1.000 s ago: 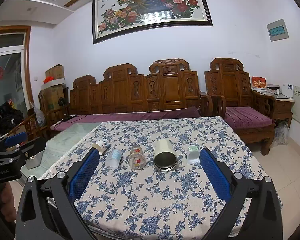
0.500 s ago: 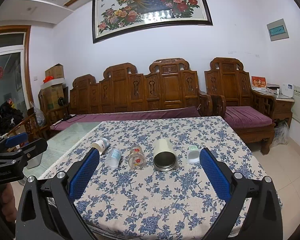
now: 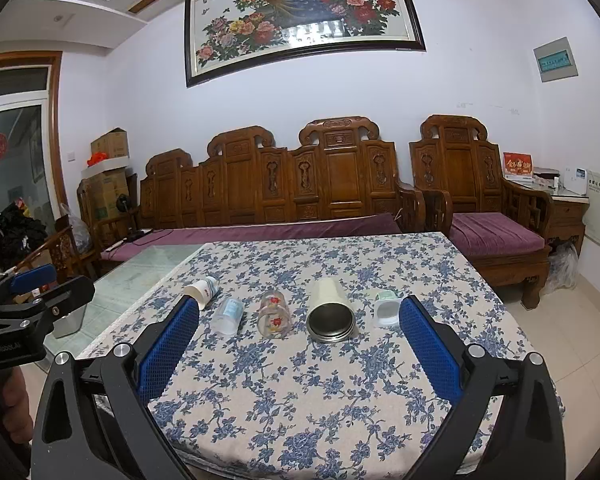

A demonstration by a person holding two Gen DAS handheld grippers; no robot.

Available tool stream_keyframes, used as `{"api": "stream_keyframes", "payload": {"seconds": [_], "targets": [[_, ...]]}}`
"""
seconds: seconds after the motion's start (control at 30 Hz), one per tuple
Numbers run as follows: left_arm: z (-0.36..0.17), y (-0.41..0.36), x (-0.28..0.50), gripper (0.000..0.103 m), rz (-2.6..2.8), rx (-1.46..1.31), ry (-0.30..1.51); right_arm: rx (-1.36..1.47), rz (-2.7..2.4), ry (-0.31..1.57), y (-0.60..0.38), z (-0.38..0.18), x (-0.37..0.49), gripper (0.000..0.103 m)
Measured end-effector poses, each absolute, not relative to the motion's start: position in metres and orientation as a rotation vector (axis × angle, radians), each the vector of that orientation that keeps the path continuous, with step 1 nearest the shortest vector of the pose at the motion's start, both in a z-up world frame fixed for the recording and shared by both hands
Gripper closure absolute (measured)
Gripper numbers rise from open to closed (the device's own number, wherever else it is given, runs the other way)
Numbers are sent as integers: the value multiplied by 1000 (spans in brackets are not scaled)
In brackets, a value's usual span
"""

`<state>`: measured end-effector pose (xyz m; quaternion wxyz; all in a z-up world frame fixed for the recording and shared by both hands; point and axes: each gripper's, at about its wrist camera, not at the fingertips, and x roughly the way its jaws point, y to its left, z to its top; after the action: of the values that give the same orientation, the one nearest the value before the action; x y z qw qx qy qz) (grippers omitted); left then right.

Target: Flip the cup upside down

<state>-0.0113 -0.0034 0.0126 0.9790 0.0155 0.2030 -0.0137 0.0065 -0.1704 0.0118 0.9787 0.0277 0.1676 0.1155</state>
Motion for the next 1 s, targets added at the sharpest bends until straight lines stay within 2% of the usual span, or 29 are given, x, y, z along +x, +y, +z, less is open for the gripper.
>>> {"api": "stream_keyframes", "payload": {"seconds": [0.4, 1.0], "targets": [[0, -7, 8, 8, -28, 55, 457, 70, 249, 385, -177, 0, 29, 2], [-34, 12, 133, 8, -55, 43, 673, 27, 297, 596, -176, -20, 182, 2]]}}
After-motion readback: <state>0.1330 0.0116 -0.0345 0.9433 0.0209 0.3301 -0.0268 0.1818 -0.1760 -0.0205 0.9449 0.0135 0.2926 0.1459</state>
